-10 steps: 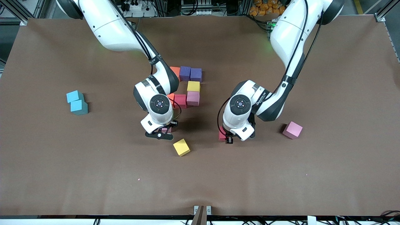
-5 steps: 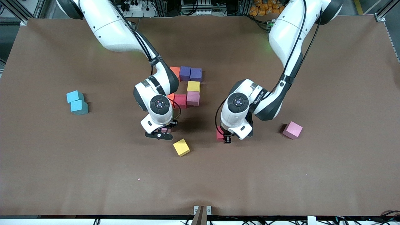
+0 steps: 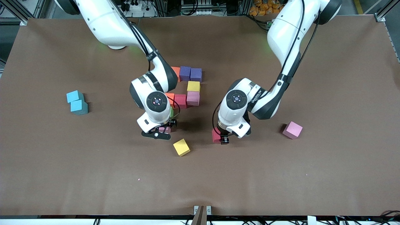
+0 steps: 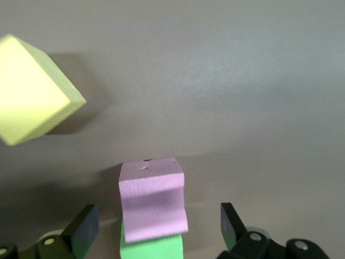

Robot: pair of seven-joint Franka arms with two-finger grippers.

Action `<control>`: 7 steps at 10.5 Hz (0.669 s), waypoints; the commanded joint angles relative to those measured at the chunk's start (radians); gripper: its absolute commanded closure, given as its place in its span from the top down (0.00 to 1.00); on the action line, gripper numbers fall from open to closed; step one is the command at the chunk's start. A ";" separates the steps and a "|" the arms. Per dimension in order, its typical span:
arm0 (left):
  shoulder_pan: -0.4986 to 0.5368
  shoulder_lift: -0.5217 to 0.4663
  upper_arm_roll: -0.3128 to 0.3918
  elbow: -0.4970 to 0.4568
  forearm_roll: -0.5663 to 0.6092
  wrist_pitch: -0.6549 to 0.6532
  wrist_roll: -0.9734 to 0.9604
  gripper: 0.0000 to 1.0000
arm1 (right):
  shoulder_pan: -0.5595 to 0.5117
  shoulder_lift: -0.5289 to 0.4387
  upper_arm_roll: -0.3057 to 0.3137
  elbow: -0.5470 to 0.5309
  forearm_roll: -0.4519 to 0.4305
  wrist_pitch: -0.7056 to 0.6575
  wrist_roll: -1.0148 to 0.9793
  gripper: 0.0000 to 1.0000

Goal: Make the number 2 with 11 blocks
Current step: 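Open the right gripper on the pink block while the left gripper lowers red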

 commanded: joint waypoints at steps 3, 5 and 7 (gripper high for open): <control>-0.086 0.094 0.014 0.124 0.006 0.009 -0.144 0.00 | -0.110 -0.261 -0.003 -0.088 0.017 -0.082 -0.106 1.00; -0.097 0.101 0.016 0.127 0.006 0.011 -0.155 0.00 | -0.200 -0.342 0.002 -0.092 0.016 -0.084 -0.129 1.00; -0.118 0.111 0.017 0.135 0.008 0.014 -0.154 0.00 | -0.277 -0.389 0.004 -0.092 0.017 -0.117 -0.301 1.00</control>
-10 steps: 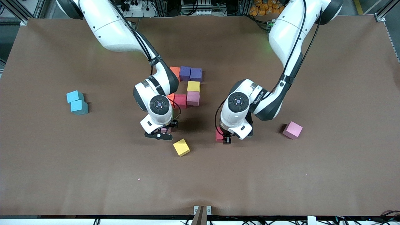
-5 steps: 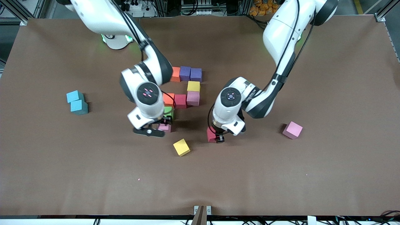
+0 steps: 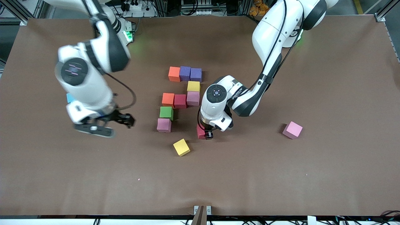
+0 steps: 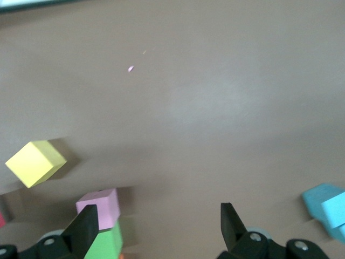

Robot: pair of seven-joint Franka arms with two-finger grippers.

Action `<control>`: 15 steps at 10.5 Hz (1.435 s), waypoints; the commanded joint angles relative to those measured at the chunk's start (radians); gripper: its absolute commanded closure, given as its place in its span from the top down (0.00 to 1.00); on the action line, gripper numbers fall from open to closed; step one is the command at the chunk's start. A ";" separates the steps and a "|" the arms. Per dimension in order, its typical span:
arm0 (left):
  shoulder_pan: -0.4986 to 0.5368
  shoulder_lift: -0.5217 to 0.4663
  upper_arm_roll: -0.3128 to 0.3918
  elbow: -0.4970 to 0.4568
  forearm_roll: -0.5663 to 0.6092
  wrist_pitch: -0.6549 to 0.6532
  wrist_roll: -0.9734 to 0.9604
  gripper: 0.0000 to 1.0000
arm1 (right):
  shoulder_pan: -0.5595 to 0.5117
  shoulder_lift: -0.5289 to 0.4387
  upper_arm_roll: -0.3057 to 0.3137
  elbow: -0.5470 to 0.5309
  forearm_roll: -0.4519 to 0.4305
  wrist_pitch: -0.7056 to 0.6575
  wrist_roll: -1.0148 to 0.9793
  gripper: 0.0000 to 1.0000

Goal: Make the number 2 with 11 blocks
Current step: 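Raise the right gripper away while the left gripper lowers the red block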

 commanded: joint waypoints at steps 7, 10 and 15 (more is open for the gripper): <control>-0.004 -0.005 0.013 0.028 0.026 -0.007 0.004 0.00 | -0.323 -0.206 0.028 -0.061 0.066 -0.108 -0.303 1.00; 0.016 -0.012 0.011 0.028 0.028 -0.007 0.014 0.00 | -0.359 -0.320 0.028 -0.156 0.066 -0.107 -0.361 1.00; -0.016 -0.002 0.008 0.031 0.023 -0.007 0.019 0.00 | -0.339 -0.414 0.040 -0.255 0.066 -0.108 -0.362 1.00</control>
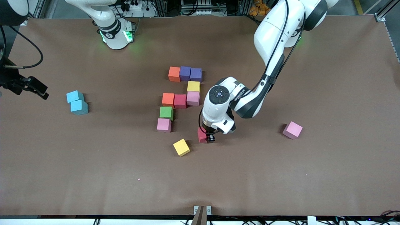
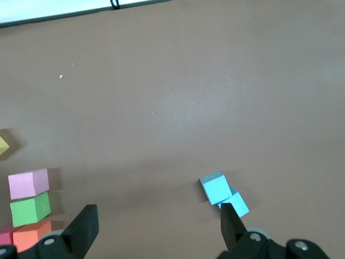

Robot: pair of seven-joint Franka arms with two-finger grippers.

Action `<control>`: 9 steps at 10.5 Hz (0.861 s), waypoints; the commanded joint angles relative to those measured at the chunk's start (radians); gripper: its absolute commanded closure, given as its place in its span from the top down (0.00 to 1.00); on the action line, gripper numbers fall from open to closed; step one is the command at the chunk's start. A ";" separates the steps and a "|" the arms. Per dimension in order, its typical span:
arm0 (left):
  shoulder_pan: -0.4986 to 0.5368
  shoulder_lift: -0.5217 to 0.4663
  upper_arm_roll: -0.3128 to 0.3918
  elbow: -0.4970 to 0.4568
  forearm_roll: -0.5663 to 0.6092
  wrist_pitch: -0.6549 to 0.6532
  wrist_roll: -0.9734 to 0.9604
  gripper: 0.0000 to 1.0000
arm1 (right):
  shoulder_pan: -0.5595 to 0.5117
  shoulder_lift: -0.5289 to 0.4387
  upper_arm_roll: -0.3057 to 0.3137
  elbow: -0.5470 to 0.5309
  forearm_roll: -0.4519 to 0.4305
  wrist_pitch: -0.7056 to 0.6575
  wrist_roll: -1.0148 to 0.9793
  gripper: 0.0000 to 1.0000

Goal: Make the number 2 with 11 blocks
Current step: 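Raise the right gripper away while the left gripper lowers the red block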

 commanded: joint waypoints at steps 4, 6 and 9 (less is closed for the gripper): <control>-0.061 0.007 -0.014 0.008 0.017 0.004 0.134 0.00 | 0.029 -0.047 0.036 -0.059 0.009 0.005 -0.013 1.00; -0.067 0.013 -0.029 0.008 0.008 0.005 0.258 0.00 | 0.028 -0.046 0.029 -0.053 0.008 0.003 -0.024 1.00; -0.070 0.051 -0.048 0.047 0.008 0.008 0.346 0.00 | 0.011 -0.040 0.026 0.002 0.008 -0.133 -0.015 1.00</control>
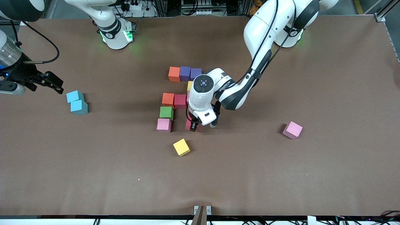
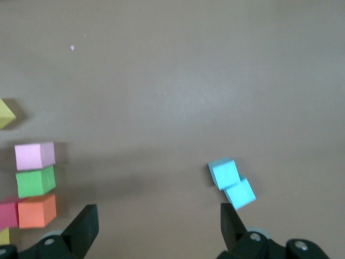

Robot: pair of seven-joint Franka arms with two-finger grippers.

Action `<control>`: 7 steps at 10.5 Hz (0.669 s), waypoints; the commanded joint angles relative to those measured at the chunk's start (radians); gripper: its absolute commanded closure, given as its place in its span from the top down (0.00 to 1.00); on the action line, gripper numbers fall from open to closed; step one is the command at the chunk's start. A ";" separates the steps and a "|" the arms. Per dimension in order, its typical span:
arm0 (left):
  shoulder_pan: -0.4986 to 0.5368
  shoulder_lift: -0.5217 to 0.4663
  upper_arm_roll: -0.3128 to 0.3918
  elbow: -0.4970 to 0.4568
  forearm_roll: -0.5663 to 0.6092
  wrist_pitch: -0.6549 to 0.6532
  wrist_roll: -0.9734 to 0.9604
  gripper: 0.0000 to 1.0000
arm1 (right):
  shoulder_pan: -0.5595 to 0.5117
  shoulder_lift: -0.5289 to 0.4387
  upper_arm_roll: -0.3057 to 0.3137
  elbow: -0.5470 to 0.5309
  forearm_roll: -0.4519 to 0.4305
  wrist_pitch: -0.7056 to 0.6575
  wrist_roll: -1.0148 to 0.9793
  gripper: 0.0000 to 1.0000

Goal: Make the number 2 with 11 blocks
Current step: 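Raise the right gripper away while the left gripper lowers the red block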

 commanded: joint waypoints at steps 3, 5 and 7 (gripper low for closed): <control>-0.002 0.092 -0.012 0.133 0.008 0.006 0.074 0.00 | -0.038 -0.002 -0.002 0.052 0.011 -0.054 -0.005 1.00; -0.002 0.113 -0.014 0.161 -0.007 0.022 0.063 0.00 | -0.055 0.005 -0.004 0.052 0.012 -0.053 -0.021 1.00; -0.001 0.127 -0.004 0.178 -0.058 0.034 0.027 0.00 | -0.049 0.019 -0.002 0.052 0.012 -0.048 -0.018 1.00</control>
